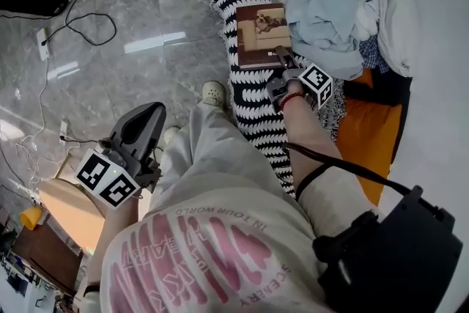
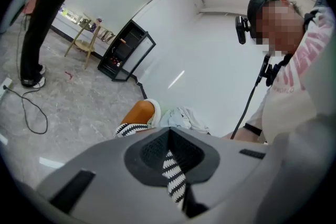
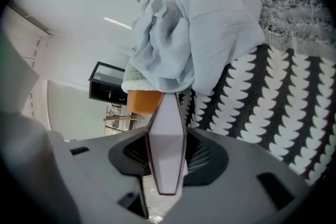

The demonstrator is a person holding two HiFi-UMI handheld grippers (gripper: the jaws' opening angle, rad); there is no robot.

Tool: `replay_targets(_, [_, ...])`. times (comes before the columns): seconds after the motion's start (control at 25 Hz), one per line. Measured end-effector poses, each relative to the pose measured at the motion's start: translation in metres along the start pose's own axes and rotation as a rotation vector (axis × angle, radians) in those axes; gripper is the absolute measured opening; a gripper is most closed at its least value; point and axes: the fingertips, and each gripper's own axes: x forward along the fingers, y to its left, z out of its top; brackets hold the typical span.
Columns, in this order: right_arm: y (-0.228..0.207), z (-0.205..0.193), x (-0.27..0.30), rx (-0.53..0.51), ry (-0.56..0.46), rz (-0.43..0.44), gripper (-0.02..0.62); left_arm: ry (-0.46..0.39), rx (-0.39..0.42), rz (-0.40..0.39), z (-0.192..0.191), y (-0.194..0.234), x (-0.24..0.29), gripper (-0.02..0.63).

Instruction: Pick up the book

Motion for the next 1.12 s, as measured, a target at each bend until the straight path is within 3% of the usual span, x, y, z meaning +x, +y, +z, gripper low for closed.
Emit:
replay_targets(0.16, [0.010, -0.017, -0.030, -0.007, -0.046, 0.008, 0.161, -0.047, -0.003, -0.006, -0.003, 0.004, -0.036, 0.008])
replay_targets(0.32, [0.029, -0.059, -0.058, 0.039, -0.054, 0.063, 0.161, -0.085, 0.027, -0.016, -0.006, 0.004, -0.079, 0.008])
replay_targets(0.6, [0.084, -0.175, -0.101, 0.059, 0.092, 0.262, 0.161, -0.169, 0.078, -0.047, -0.005, 0.005, -0.154, 0.008])
replay_targets(0.88, [0.179, -0.253, -0.170, 0.059, 0.219, 0.574, 0.160, -0.249, 0.172, -0.142, 0.023, -0.024, -0.201, 0.008])
replay_targets(1.12, [0.259, -0.276, -0.250, 0.047, 0.226, 0.821, 0.160, -0.342, 0.252, -0.242, 0.056, -0.060, -0.230, 0.008])
